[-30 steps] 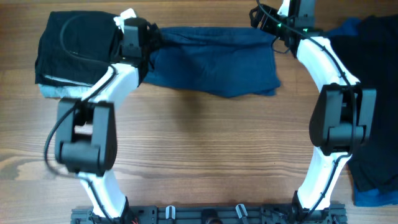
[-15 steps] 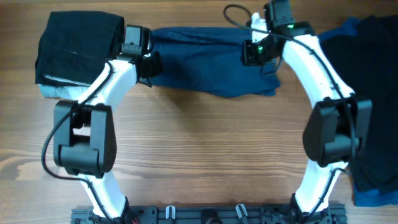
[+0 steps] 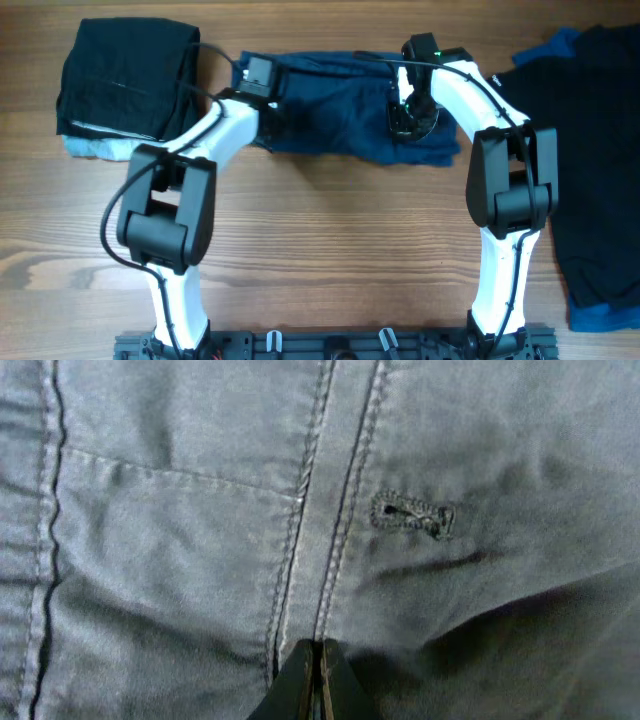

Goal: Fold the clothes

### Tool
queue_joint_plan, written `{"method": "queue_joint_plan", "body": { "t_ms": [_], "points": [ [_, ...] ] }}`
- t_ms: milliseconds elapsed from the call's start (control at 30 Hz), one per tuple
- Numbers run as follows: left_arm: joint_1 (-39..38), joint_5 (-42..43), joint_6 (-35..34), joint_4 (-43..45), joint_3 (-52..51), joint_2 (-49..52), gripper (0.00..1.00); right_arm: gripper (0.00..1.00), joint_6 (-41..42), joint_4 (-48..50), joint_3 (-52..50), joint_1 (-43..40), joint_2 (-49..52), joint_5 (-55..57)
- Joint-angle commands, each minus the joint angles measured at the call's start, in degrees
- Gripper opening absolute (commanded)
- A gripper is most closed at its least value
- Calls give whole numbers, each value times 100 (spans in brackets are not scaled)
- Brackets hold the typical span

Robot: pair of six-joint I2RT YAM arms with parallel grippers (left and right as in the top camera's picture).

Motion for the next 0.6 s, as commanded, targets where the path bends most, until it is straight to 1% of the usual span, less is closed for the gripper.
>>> {"method": "queue_joint_plan", "body": {
  "t_ms": [0, 67, 133, 233, 300, 367, 433, 500, 567],
  "points": [
    [-420, 94, -243, -916, -201, 236, 4, 4, 170, -581, -223, -63, 308, 852],
    [-411, -66, -358, -1537, -201, 157, 4, 4, 208, -957, -223, -140, 308, 1419],
    [-367, -120, -393, -1950, -201, 107, 4, 4, 210, -1228, -223, -262, 308, 1740],
    [-363, -120, -433, -2439, -201, 81, 4, 4, 310, -1432, -221, -470, 308, 1742],
    [-363, -358, -428, -2487, -166, -61, 4, 4, 306, -1368, -197, -503, 184, 1733],
    [-363, -673, -407, -2575, 144, -457, 4, 4, 304, -1276, -142, -501, -164, 1622],
    [-363, -675, -229, -2570, 621, -1045, 4, 4, 293, -1228, -72, -503, -723, 1425],
    [-363, -680, -229, -2426, 927, -1504, 4, 4, -11, -1060, -52, -496, -1355, 944],
    [-323, -678, -236, -2105, 933, -1759, 4, 4, -2, -935, -52, -496, -1939, 737]
  ]
}}
